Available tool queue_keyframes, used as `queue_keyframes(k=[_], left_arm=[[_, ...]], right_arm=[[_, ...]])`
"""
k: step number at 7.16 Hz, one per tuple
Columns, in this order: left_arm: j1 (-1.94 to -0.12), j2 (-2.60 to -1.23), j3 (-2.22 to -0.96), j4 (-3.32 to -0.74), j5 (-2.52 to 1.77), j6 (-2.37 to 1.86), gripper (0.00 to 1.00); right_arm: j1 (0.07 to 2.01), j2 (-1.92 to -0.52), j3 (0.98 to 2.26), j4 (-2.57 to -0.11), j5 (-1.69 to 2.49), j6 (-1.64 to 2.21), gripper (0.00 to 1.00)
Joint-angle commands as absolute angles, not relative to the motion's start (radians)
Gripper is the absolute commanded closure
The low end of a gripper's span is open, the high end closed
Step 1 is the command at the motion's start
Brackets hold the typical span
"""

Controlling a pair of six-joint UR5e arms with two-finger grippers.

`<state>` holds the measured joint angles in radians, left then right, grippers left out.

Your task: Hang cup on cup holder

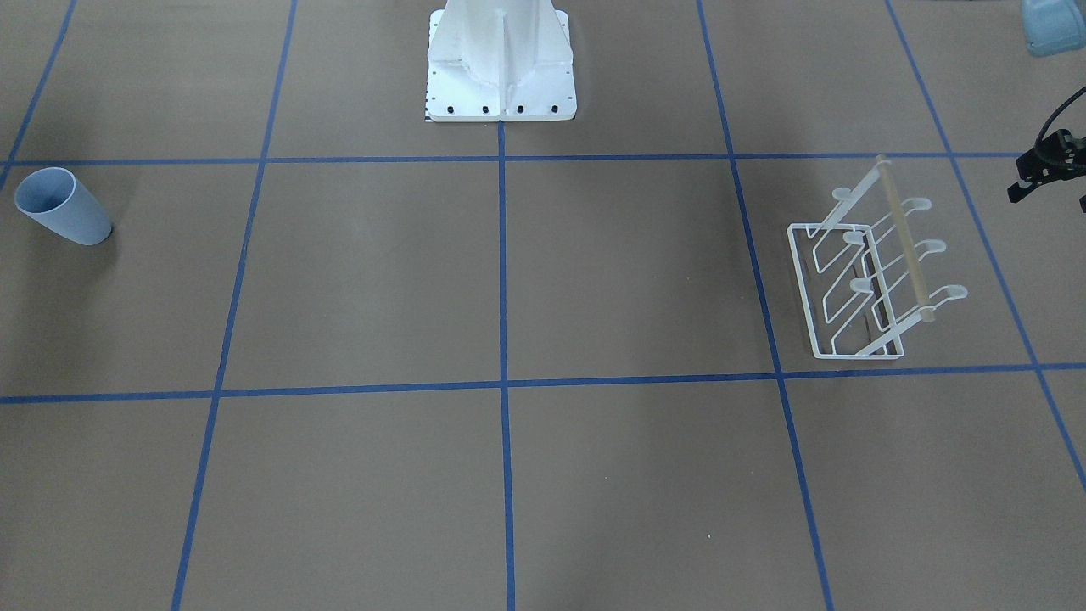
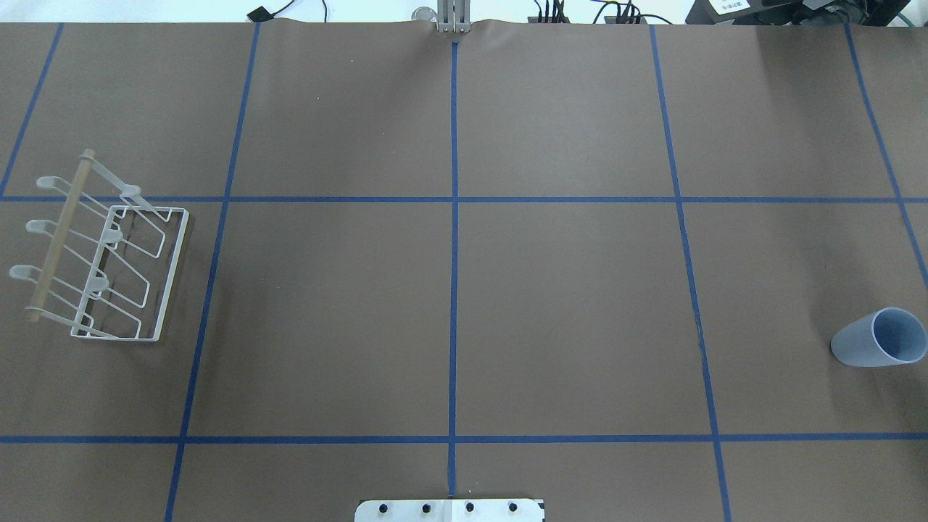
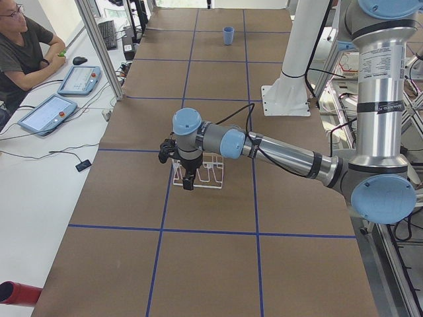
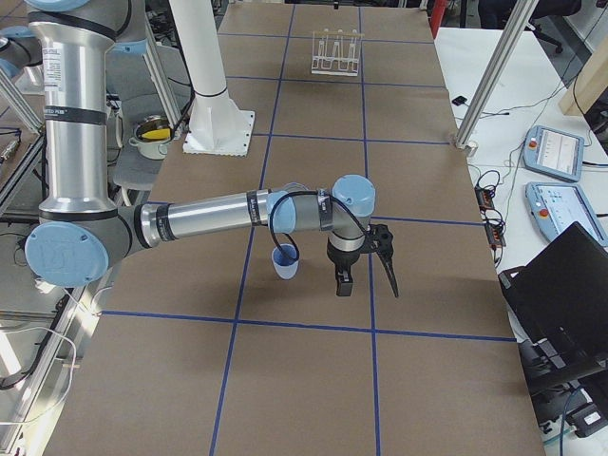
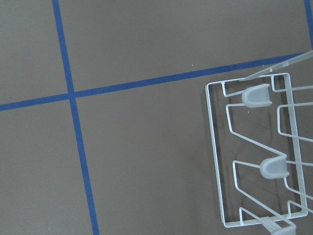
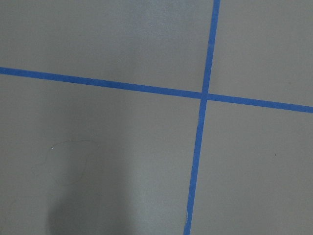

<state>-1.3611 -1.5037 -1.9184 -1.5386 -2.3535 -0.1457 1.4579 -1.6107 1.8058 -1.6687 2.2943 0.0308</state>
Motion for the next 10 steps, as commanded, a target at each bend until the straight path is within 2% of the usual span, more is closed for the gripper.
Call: queue_keyframes(k=[1, 5, 7, 10], left_arm=[[-1.361, -1.503, -1.919, -1.539, -2.355, -0.146, 0.01], [-1.361, -1.503, -1.927, -1.539, -2.355, -0.146, 0.01], [-1.362, -1.503, -1.931, -1.539, -2.355, -0.146, 0.01], [-1.361, -1.476, -1.972, -1.534, -2.353, -0.147, 0.01]], right_arm=[[1.456, -1.606, 1.807, -1.667, 2.298, 0.032, 0.0], [1.447, -1.63, 1.799, -1.622, 2.376, 0.031, 0.0], [1.413, -1.71, 1.798, -1.385, 2.393, 0.035, 0.0], [1.346, -1.827, 1.9, -1.307, 2.398, 0.09, 0.0]])
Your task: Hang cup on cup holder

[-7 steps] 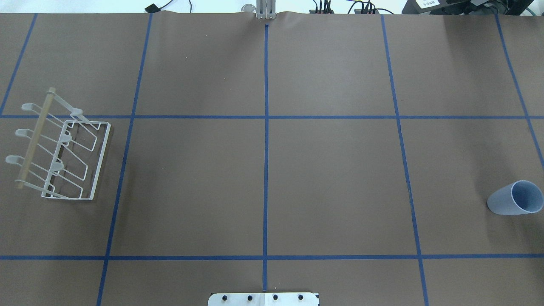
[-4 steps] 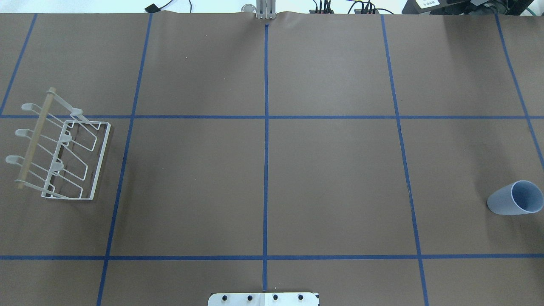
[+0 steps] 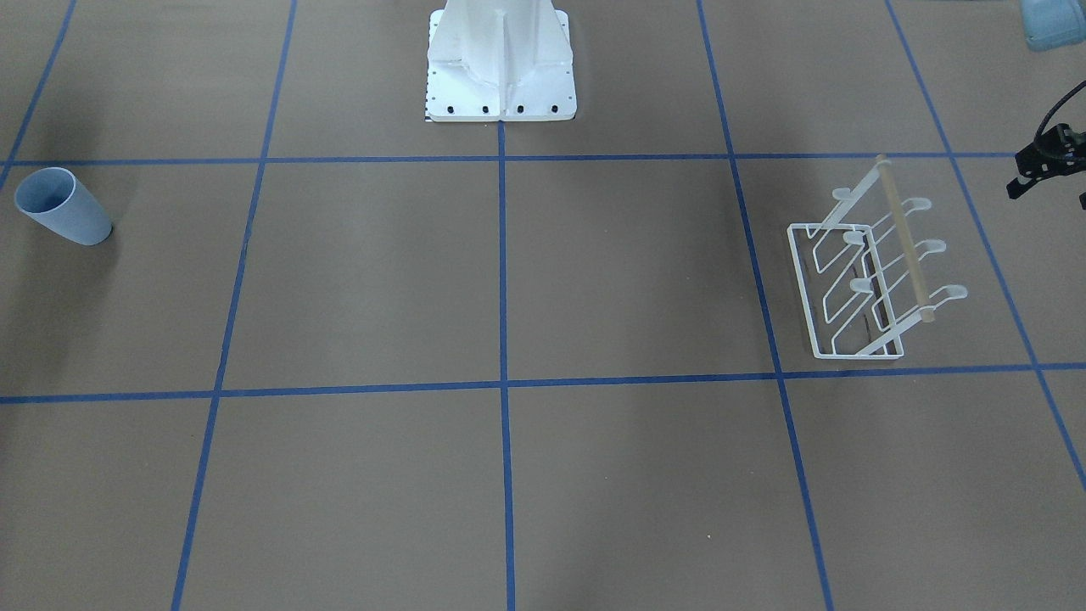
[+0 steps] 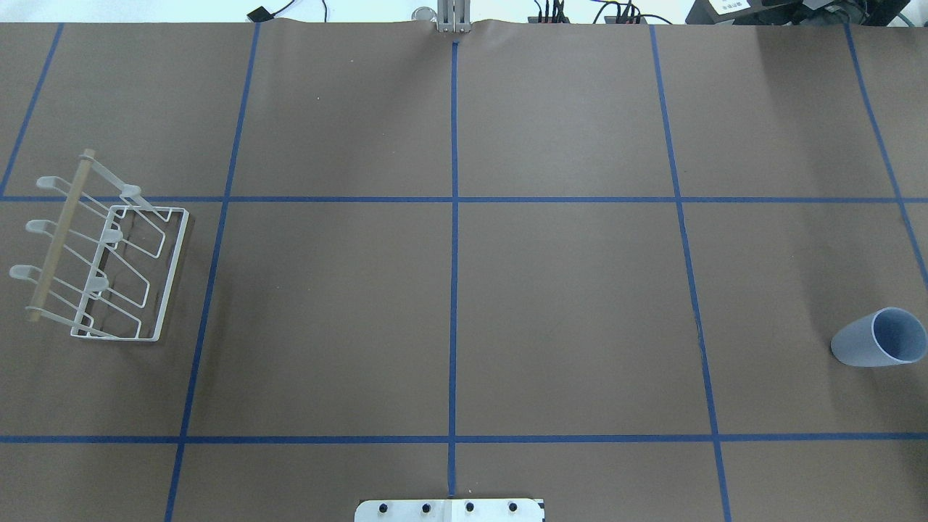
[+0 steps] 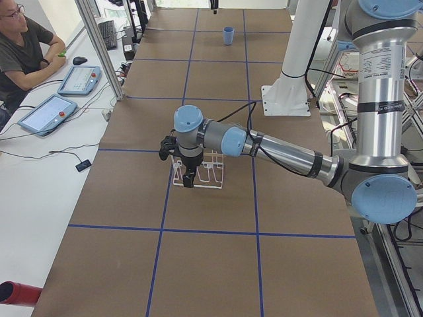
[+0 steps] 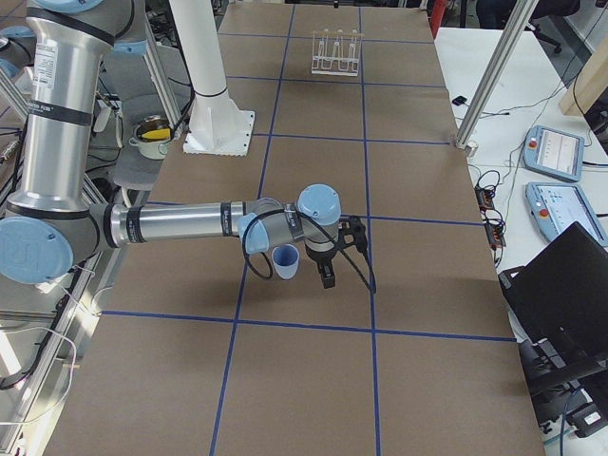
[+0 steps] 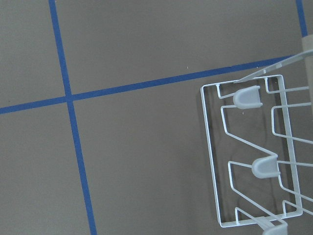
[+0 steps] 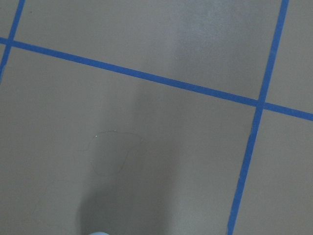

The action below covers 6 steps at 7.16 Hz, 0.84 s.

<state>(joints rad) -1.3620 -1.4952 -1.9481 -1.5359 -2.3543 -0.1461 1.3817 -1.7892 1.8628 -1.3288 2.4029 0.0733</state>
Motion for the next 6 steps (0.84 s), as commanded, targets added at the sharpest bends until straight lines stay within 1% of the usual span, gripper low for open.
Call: queue_keyframes(k=[1, 3, 6], left_arm=[[-1.362, -1.471, -1.986, -1.532, -2.355, -0.147, 0.01], [-1.361, -1.471, -1.985, -1.532, -2.355, -0.147, 0.01], [-1.361, -1.471, -1.985, -1.531, -2.355, -0.147, 0.01]], right_arm=[[1.316, -1.841, 1.899, -1.307, 2.373, 0.092, 0.0], [1.222, -1.876, 1.898, -1.307, 2.352, 0.091, 0.0], [1.134, -1.876, 1.898, -1.307, 2.347, 0.097, 0.0]])
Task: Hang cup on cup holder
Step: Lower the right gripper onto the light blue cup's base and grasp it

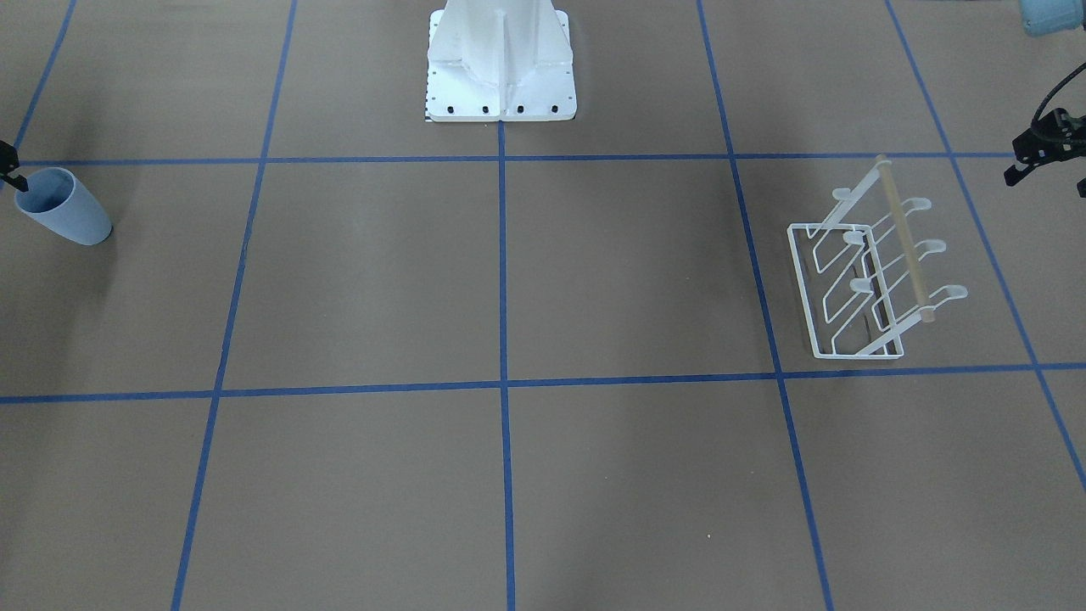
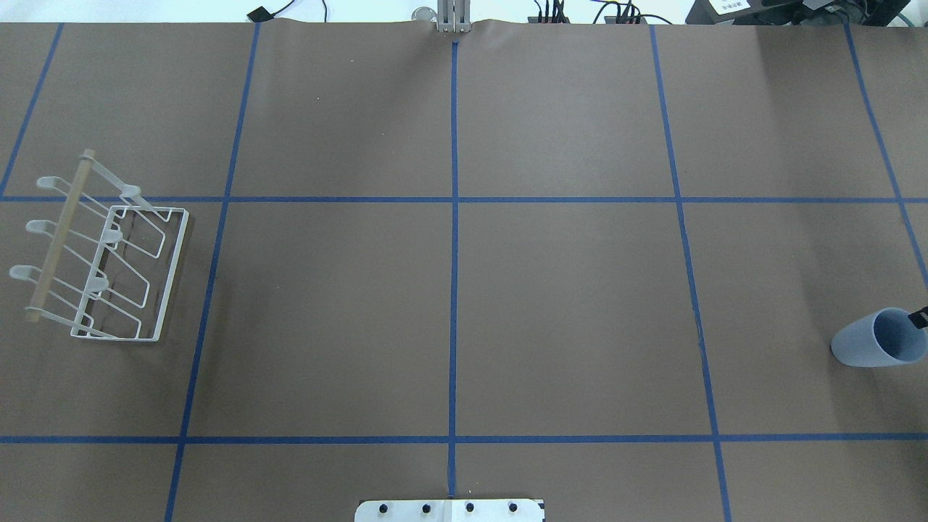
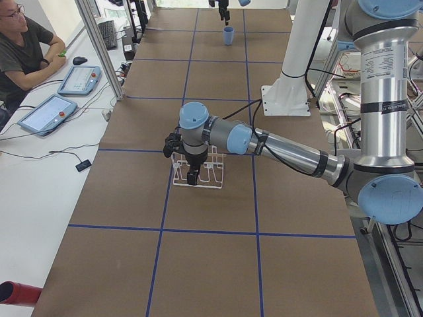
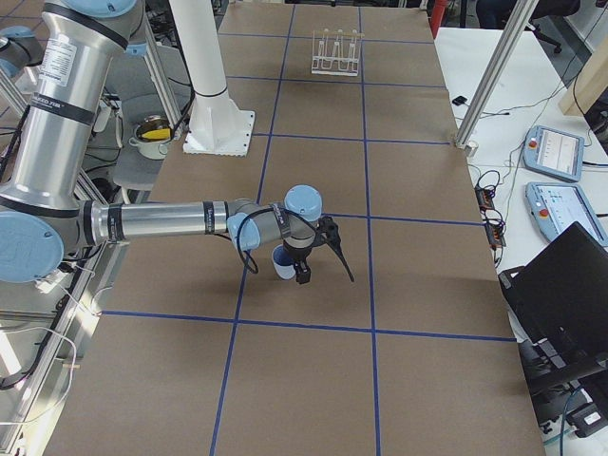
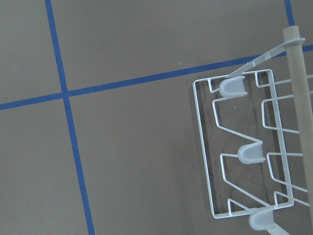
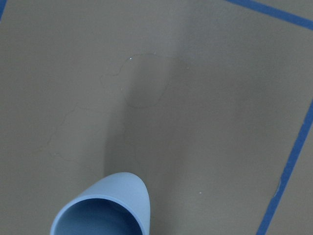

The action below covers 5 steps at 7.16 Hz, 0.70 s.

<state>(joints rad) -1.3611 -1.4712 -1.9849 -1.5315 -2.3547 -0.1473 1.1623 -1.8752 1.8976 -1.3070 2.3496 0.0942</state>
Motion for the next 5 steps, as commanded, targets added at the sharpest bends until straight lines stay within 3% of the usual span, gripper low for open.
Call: queue_keyframes(k=[1, 3, 4, 5], left_arm=[[-1.361, -1.471, -1.985, -1.531, -2.355, -0.147, 0.01], [-1.361, -1.471, -1.985, -1.531, -2.355, -0.147, 0.01], [-1.361, -1.471, -1.983, -1.531, -2.355, -0.147, 0.01], [-1.361, -1.471, -1.983, -1.531, -2.355, -0.147, 0.01]], right_arm=[[1.125, -1.876, 1.891, -1.308, 2.339, 0.097, 0.0], [1.105, -1.87, 1.862, -1.307, 2.338, 0.103, 0.03], [1.098, -1.867, 1.862, -1.307, 2.336, 0.104, 0.13], [1.097, -1.865, 1.855, -1.305, 2.339, 0.103, 0.42]])
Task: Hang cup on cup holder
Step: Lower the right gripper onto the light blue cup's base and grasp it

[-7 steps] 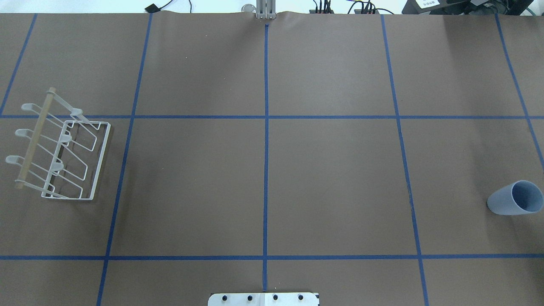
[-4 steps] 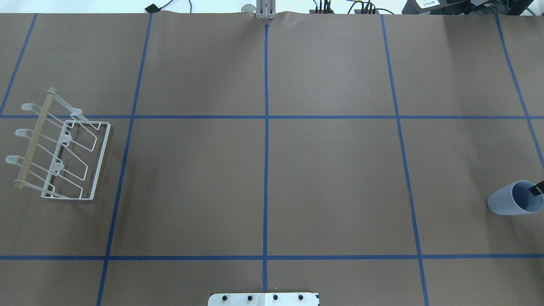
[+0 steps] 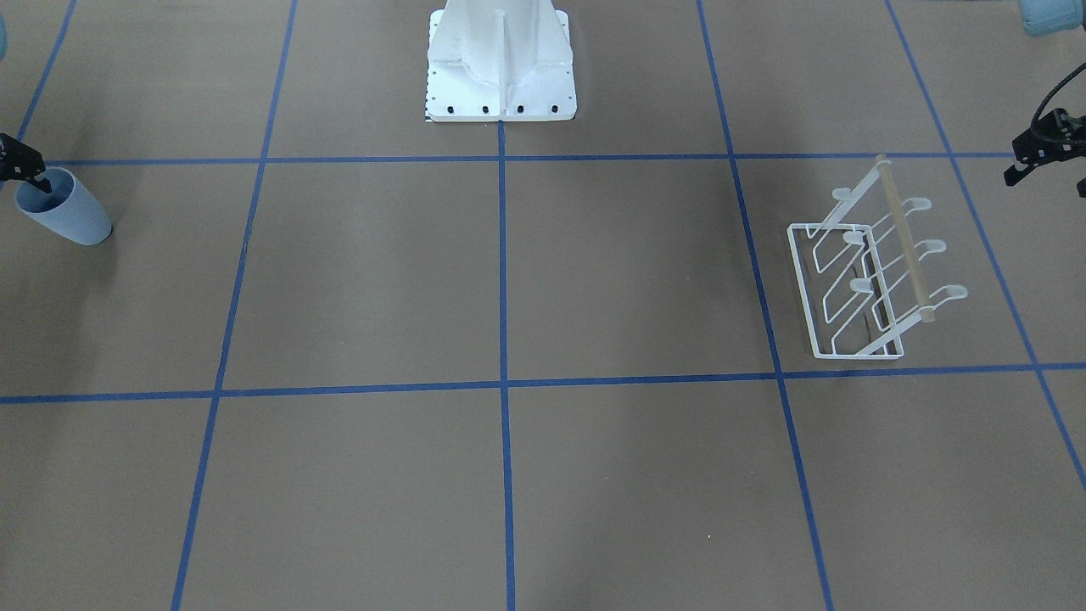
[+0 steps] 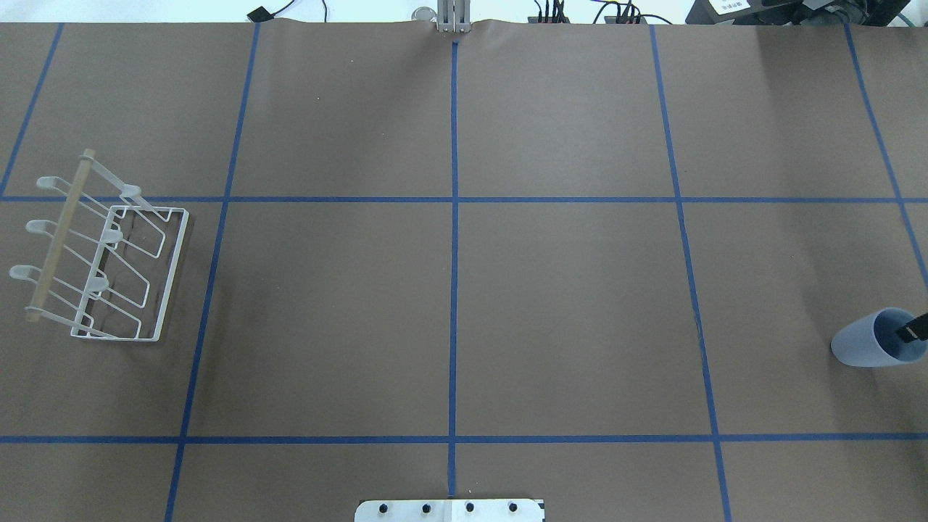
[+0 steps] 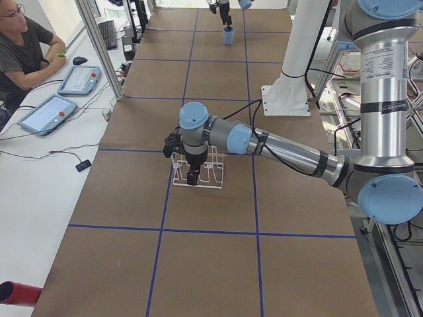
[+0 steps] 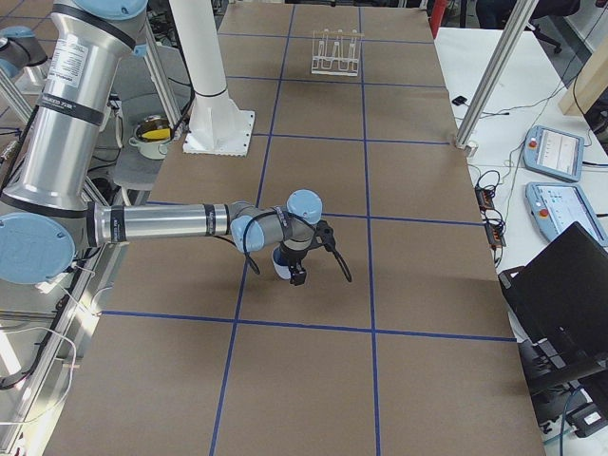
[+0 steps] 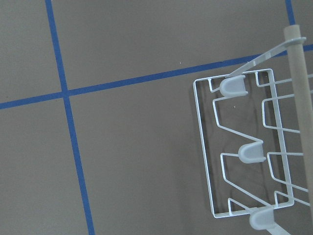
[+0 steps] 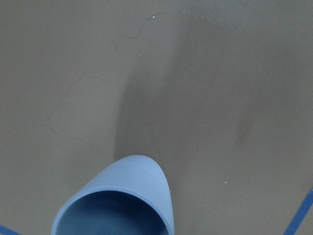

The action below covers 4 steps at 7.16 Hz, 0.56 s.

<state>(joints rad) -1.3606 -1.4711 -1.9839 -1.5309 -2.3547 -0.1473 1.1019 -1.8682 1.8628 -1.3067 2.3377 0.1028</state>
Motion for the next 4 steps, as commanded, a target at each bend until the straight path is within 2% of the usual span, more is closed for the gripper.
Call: queue_keyframes(k=[1, 2, 4], left_arm=[[-1.361, -1.471, -1.983, -1.531, -2.355, -0.147, 0.01], [-1.361, -1.471, -1.982, -1.531, -2.355, -0.147, 0.01], [-1.361, -1.471, -1.982, -1.531, -2.355, -0.147, 0.01]], right_arm=[[1.091, -1.862, 1.844, -1.304, 2.339, 0.103, 0.76], [1.089, -1.862, 1.844, -1.305, 2.338, 0.103, 1.0], [1.08, -1.858, 1.845, -1.305, 2.336, 0.113, 1.0]])
